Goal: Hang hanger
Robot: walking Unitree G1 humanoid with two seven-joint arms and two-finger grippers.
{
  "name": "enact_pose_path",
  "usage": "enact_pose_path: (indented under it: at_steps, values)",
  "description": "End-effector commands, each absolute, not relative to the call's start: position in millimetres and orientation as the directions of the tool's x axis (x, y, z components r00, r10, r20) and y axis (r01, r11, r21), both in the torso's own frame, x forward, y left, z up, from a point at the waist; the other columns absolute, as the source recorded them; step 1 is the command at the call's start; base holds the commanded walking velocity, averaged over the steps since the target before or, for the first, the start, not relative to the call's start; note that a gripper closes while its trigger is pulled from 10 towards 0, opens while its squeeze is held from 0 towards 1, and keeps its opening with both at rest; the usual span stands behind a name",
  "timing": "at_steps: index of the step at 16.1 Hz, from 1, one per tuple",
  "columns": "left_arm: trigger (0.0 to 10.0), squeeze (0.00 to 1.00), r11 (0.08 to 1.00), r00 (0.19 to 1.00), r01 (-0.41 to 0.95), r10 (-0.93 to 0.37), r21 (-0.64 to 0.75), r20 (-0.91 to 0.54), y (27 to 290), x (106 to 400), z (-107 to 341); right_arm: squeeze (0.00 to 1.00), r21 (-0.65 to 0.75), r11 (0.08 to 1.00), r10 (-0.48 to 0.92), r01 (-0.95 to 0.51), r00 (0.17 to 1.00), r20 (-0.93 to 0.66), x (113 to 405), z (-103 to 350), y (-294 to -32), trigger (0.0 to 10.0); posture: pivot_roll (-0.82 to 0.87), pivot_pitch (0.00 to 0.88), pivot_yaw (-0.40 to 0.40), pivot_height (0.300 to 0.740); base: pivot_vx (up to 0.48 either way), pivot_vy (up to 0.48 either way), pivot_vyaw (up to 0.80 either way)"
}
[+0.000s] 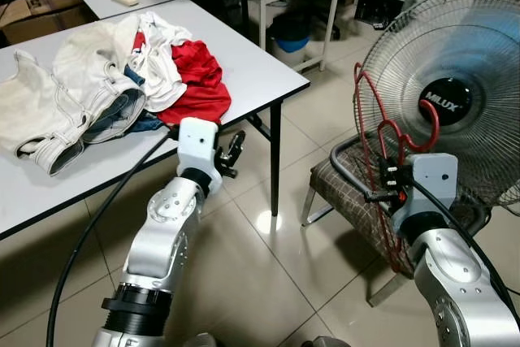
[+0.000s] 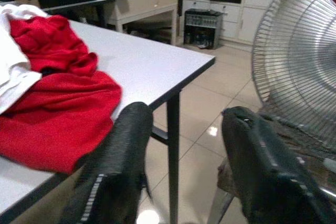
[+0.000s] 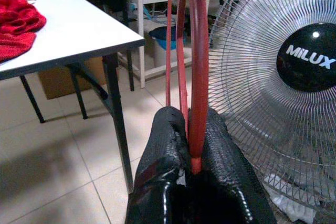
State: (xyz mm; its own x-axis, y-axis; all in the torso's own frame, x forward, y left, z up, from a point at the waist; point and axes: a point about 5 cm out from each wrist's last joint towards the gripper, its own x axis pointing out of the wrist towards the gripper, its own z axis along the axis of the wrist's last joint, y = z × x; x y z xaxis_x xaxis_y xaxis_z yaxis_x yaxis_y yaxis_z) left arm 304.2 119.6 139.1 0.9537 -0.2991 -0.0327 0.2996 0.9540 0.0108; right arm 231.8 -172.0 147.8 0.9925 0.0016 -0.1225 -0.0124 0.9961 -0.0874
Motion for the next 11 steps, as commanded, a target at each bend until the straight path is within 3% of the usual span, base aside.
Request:
enact_pose_path:
  at_steps: [1,8,11]
  values:
    - [10.0,1.0,0.957,0.957,0.288,-0.287,0.025,-0.036,121.8,306.5,139.6,0.0,-0.087,0.996,-0.007,-0.004,0.992,-0.123,233.6,148.4,-173.9,10.0,-0.09,0.04,0.044,0.74,0.0,0.0,0.0]
    - [10.0,1.0,0.965,0.965,0.26,-0.259,0.027,-0.045,126.6,308.0,137.8,0.0,-0.133,0.989,0.043,-0.061,0.991,-0.127,233.6,147.3,-166.6,10.0,-0.09,0.039,0.043,0.74,0.0,0.0,0.0]
    - [10.0,1.0,0.963,0.963,0.269,-0.267,0.023,-0.041,124.9,308.5,138.9,0.0,-0.168,0.983,0.048,-0.071,0.99,-0.136,233.4,145.5,-165.1,10.0,-0.09,0.038,0.044,0.74,0.26,0.0,0.8]
